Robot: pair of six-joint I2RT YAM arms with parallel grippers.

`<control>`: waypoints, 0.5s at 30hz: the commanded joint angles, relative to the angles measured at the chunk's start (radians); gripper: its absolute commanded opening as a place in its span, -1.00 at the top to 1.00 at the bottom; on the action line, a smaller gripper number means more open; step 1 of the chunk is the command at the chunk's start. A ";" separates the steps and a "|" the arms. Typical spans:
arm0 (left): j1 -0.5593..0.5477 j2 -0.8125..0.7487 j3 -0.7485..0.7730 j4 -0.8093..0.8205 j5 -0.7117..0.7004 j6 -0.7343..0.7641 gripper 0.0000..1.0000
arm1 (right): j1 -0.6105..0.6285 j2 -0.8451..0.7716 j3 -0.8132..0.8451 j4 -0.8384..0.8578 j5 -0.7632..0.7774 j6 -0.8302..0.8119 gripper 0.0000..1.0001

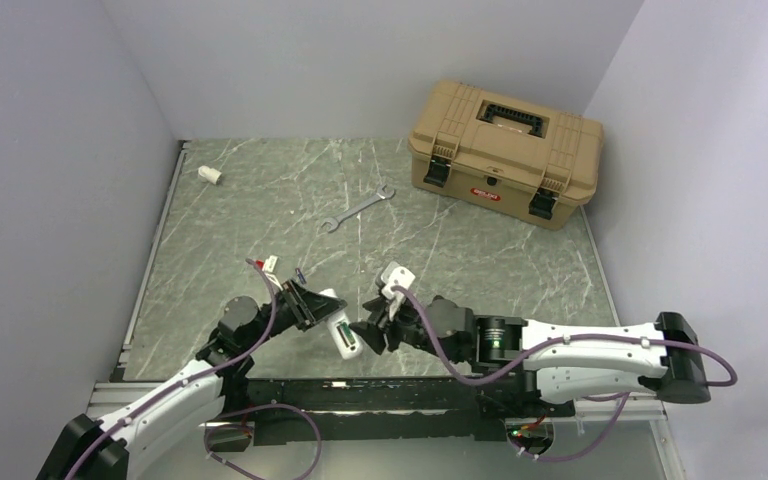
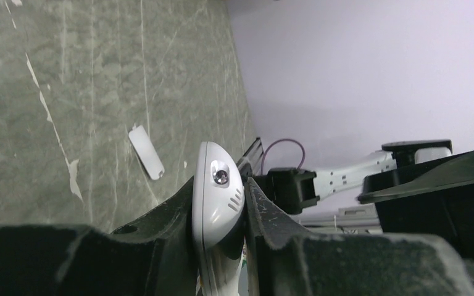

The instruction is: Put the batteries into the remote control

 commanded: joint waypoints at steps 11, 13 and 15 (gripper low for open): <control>-0.007 0.077 0.137 -0.031 0.288 0.125 1.00 | 0.002 -0.115 -0.099 0.084 -0.503 -0.410 0.12; -0.006 0.077 0.149 -0.050 0.302 0.139 1.00 | 0.003 -0.136 -0.135 0.136 -0.529 -0.430 0.15; -0.008 0.083 0.158 -0.054 0.316 0.147 1.00 | 0.003 -0.146 -0.165 0.170 -0.545 -0.470 0.22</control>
